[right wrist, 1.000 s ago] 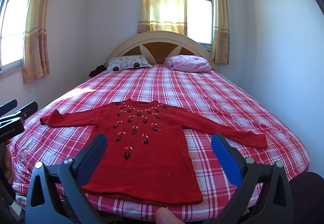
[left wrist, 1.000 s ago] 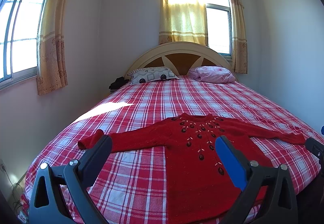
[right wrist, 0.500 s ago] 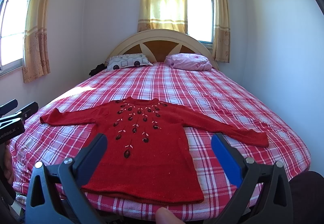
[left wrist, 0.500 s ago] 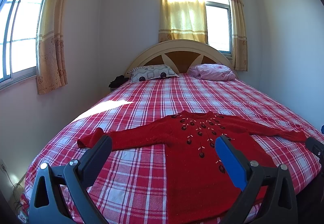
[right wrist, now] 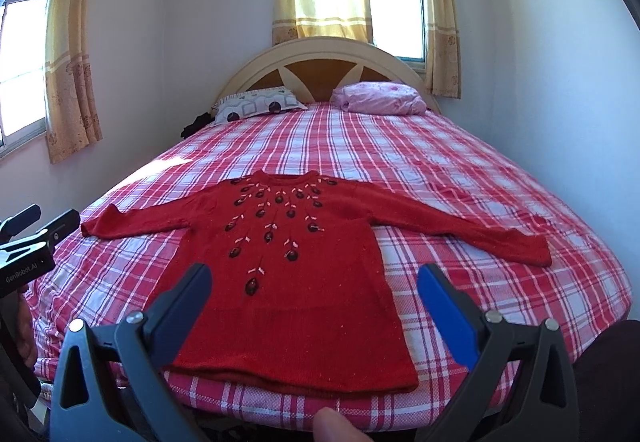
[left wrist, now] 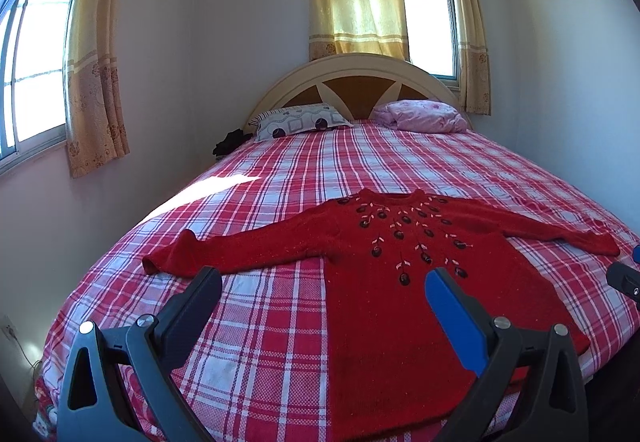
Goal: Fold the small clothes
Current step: 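Move the right tool to the sweater's sleeve cuff and grasp it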
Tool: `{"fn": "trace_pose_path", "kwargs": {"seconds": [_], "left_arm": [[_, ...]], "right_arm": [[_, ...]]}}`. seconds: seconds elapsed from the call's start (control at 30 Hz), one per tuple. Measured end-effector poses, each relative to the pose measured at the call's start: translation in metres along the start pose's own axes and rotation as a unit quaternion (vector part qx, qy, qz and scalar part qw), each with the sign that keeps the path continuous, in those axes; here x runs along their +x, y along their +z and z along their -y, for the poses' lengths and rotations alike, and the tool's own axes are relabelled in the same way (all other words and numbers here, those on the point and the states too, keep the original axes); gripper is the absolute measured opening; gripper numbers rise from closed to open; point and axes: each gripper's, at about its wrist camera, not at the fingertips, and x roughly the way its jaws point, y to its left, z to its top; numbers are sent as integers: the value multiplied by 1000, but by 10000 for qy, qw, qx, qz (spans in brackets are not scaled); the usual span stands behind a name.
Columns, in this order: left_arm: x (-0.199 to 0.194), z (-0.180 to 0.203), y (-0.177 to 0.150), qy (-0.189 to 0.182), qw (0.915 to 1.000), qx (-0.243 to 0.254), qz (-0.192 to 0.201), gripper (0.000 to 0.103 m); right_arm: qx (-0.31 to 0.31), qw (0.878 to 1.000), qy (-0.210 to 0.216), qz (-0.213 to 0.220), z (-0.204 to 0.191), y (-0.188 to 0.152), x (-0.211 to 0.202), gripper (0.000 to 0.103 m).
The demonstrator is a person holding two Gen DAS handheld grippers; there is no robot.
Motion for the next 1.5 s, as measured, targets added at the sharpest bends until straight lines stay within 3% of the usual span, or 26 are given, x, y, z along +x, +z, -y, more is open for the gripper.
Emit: {"fn": "trace_pose_path", "kwargs": {"seconds": [0.2, 0.37, 0.43, 0.57, 0.87, 1.23, 1.5], "left_arm": [[40, 14, -18, -65, 9989, 191, -432, 102], [74, 28, -24, -137, 9968, 457, -634, 102], [90, 32, -25, -154, 9960, 552, -689, 102], [118, 38, -22, -140, 9940, 748, -788, 102], [161, 62, -9, -319, 9912, 907, -906, 102], [203, 74, 5, -367, 9907, 877, -973, 102], [228, 60, 3, -227, 9905, 735, -1139, 102]], "right_arm": [[405, 9980, 83, -482, 29, -17, 35, 101], [932, 9919, -70, -864, 71, -28, 64, 79], [1177, 9884, -262, -923, 91, -32, 71, 76], [1666, 9790, -766, -886, 146, -39, 77, 67], [2786, 9455, -1471, -827, 256, -44, 76, 65], [3841, 9044, -1747, -637, 344, -40, 85, 53], [4030, 8976, -1687, -585, 368, -27, 104, 49]]}}
